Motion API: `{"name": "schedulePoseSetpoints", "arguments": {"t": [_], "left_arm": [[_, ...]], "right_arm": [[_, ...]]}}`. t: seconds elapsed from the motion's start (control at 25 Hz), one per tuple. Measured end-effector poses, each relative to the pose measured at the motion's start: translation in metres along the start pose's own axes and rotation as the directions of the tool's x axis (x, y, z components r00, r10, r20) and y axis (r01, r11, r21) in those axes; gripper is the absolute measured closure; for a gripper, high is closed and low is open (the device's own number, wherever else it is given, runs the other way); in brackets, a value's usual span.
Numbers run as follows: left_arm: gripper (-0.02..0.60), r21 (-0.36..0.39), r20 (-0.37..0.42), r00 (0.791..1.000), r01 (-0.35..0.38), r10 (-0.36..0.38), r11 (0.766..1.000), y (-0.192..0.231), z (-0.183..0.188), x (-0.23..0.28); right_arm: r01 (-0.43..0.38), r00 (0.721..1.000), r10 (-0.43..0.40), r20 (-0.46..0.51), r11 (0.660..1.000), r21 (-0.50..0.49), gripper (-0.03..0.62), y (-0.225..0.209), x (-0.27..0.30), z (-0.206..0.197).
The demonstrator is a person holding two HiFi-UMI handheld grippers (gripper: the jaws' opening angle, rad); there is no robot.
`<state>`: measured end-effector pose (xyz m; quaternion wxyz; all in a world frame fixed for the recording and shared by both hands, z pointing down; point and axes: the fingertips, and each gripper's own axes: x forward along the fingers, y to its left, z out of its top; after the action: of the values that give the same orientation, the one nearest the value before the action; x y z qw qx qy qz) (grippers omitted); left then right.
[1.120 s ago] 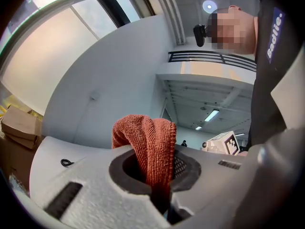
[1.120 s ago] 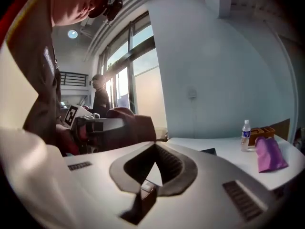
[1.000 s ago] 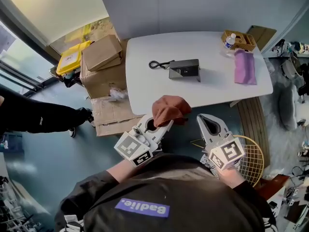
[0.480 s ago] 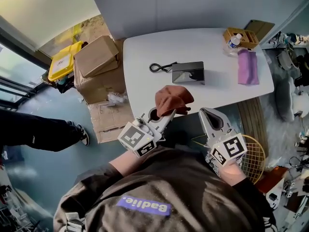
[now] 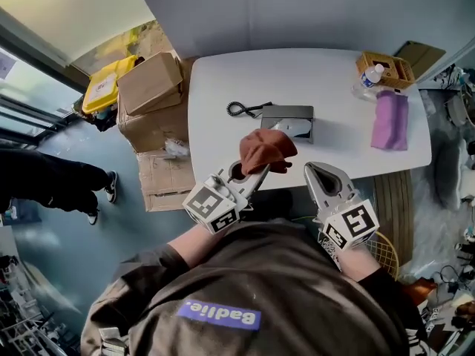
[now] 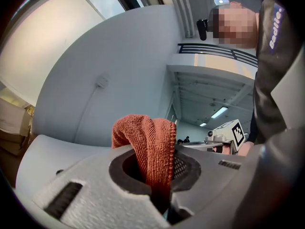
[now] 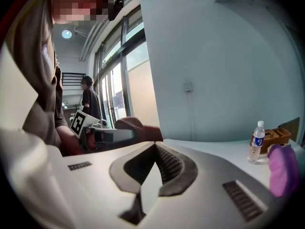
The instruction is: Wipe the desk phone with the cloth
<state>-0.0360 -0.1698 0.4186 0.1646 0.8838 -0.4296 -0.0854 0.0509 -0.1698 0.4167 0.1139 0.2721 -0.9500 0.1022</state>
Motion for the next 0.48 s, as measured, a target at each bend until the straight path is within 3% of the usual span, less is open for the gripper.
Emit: {"name": "schedulePoseSetpoints", "arguments": {"t": [0.48], "left_arm": [[0.549,-0.058,-0.098,0.984,-0.156,0.150,0.986,0.048,-0.086,0.110]], "right_arm": [[-0.107,0.992,0.110,-0.064,0.993,0.053,0.568,-0.101,0.001,-0.041]]}}
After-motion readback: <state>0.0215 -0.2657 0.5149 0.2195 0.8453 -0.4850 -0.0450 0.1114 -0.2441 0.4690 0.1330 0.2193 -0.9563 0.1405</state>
